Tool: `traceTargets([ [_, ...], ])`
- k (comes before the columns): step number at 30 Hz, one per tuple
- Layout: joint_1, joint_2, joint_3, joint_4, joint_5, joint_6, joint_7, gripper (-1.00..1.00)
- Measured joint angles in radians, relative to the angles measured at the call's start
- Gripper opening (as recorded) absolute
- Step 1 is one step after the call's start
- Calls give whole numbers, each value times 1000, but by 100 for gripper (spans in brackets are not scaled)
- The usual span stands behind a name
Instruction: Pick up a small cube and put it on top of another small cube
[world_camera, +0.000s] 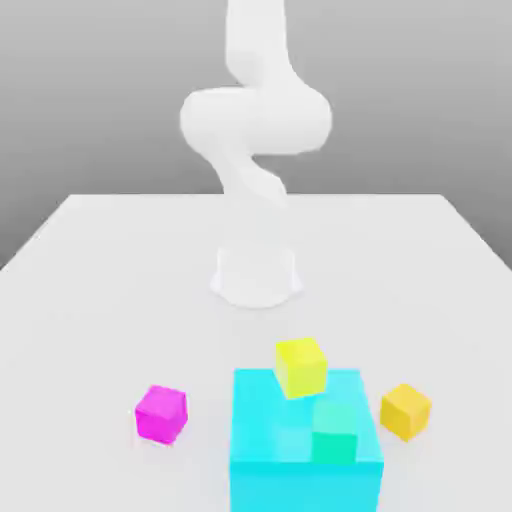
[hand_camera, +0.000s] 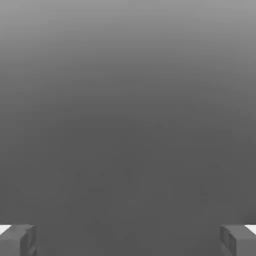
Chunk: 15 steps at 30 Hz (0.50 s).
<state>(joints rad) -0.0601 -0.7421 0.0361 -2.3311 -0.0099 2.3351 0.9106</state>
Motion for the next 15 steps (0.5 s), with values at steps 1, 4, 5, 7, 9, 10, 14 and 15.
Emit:
traceTargets([
  [1, -26, 25, 15, -13, -5, 15, 48, 0],
  [4, -97, 96, 58, -51, -18, 58, 184, 0],
  [5, -120, 119, 71, -64, -23, 72, 229, 0],
  [7, -164, 166, 96, -88, -33, 100, 318, 0],
  [9, -206, 212, 119, -113, -45, 127, 409, 0],
  [10, -227, 236, 130, -125, -51, 141, 454, 0],
  [14, -305, 329, 169, -174, -76, 196, 636, 0],
  [15, -325, 353, 178, -187, -82, 210, 682, 0],
])
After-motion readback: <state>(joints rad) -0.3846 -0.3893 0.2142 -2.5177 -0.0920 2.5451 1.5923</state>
